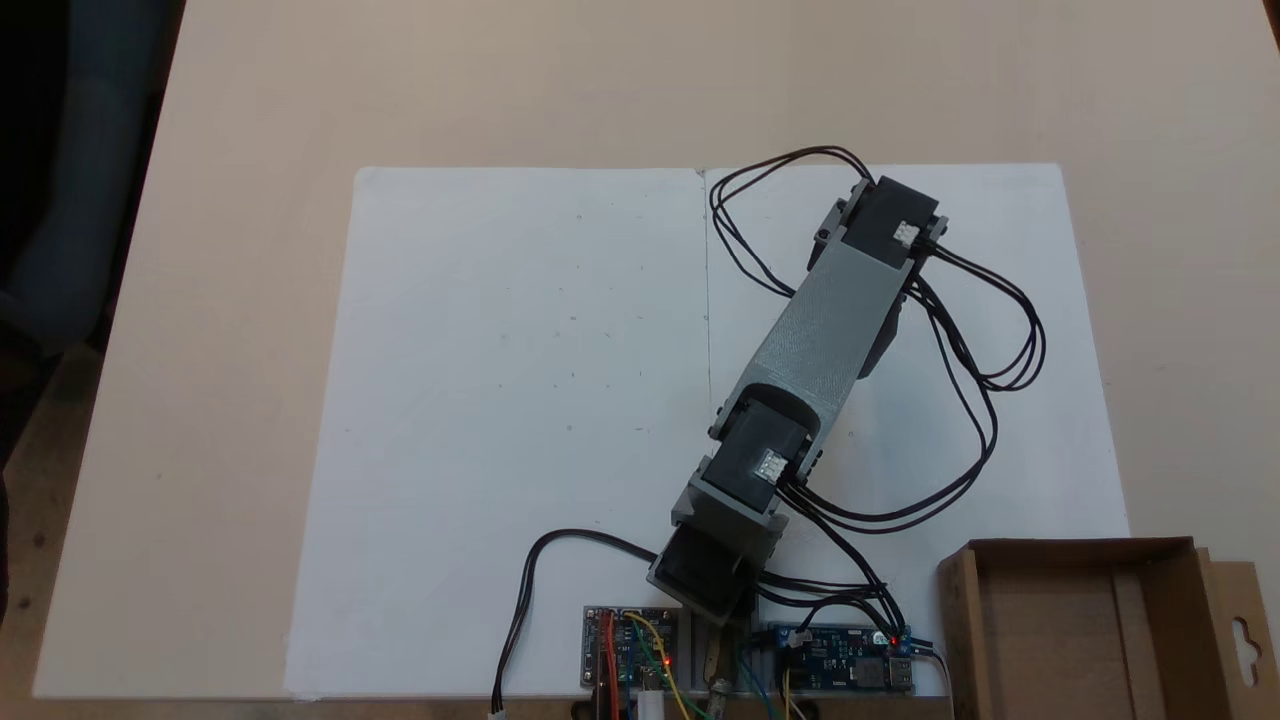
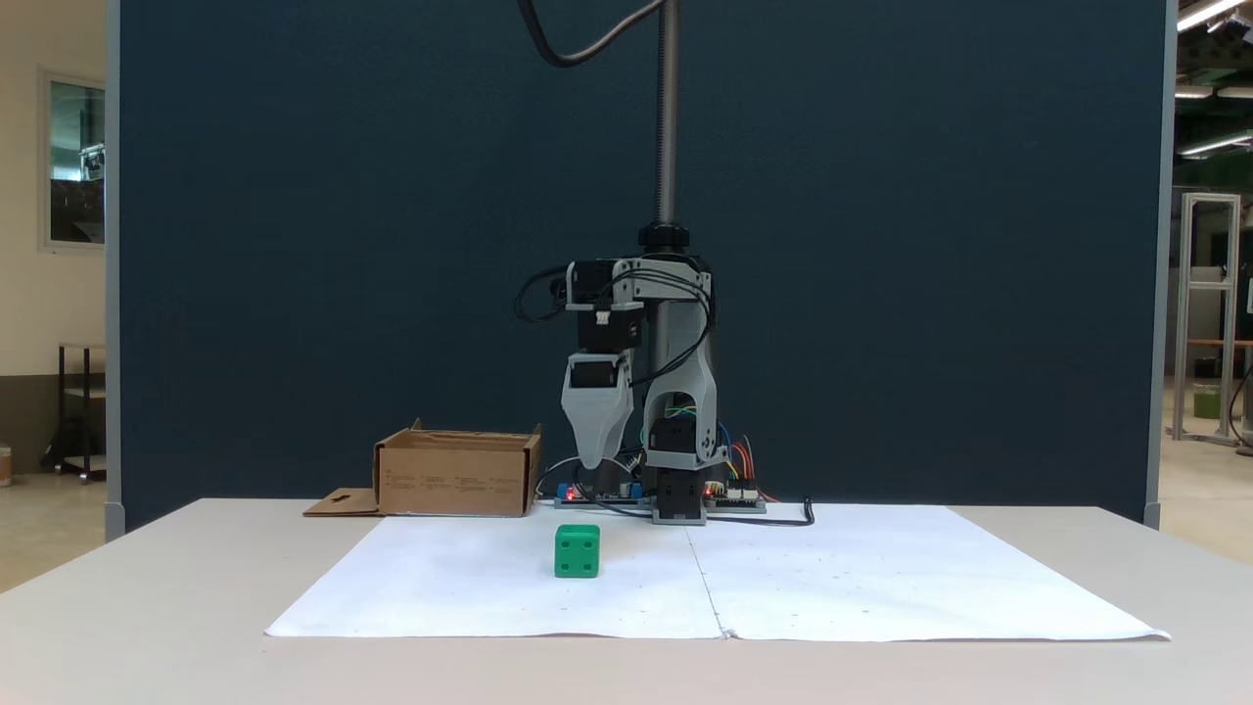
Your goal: Grasp a green dice and put it in the bin.
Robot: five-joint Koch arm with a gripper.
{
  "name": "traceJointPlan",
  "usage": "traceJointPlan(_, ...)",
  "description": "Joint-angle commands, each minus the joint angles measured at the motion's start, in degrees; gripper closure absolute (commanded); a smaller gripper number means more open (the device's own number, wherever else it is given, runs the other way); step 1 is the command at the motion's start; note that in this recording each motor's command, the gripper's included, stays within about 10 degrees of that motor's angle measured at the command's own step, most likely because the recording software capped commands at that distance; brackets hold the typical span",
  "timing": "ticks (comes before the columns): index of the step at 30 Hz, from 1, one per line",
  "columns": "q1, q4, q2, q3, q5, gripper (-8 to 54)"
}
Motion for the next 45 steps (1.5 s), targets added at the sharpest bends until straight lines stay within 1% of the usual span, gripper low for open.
traceJointPlan(1,-0.44,-2.90,0.44,-1.67,-5.45,1.4)
traceJointPlan(12,-3.78,-12.48,-3.96,-1.67,-5.36,1.6)
traceJointPlan(45,-2.64,-18.72,-14.24,-1.67,-6.59,1.7)
